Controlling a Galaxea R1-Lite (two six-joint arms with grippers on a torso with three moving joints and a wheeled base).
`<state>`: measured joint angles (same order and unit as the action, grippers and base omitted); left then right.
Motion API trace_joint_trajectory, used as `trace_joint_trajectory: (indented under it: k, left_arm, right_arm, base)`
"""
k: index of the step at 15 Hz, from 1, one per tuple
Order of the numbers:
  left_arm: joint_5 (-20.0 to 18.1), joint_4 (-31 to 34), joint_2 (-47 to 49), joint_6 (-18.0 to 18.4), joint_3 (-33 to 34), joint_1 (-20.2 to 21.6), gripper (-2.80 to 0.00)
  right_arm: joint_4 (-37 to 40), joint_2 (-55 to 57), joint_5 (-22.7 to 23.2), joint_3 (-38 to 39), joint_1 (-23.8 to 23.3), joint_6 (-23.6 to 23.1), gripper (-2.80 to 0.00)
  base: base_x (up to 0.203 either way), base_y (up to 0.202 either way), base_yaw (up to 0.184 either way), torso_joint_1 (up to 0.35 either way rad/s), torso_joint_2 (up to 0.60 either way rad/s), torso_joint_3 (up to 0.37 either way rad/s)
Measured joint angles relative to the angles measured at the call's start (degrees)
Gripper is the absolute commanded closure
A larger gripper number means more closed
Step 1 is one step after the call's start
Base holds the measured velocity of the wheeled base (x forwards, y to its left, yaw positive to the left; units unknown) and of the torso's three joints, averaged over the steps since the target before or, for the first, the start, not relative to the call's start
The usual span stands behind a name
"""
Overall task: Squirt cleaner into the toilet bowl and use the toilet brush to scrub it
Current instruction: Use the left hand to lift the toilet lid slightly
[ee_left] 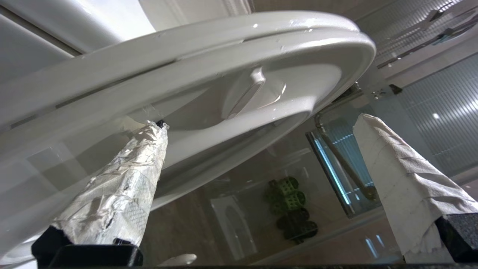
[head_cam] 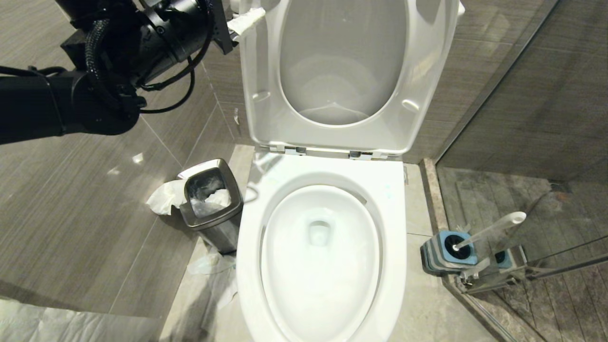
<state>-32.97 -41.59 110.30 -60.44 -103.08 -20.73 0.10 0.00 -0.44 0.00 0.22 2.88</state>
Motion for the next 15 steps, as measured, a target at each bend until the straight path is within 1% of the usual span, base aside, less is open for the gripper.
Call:
trace_joint_trajectory:
  k: [3,8,13,15]
  left_arm:
    - [2.7,0.0,1.38,3.71,-0.3,-0.79,-2.8]
    - [5.18,0.0,3.91,9.43,-1.04,-1.44,-2.8]
    - [8.11,-0.05,7.21,12.27,-4.18,-1.8,-2.8]
    - [8.91,-0.2,8.35,14.01,-5.15,-1.94,-2.8]
  right_arm:
    - [0.0,0.0,0.02,0.0,-0.01,-0.01,0.0]
    - [0.0,0.0,0.0,0.0,-0.01,0.01,0.0]
    - [0.0,0.0,0.0,0.0,0.0,0.01,0.0]
    - [0.0,0.0,0.02,0.0,0.0,0.01,0.0]
  base:
    - [0.0,0.0,0.0,0.0,0.0,0.0]
    - [0.0,0.0,0.0,0.0,0.0,0.0]
    - [0.0,0.0,0.0,0.0,0.0,0.0]
    - [0.0,0.0,0.0,0.0,0.0,0.0]
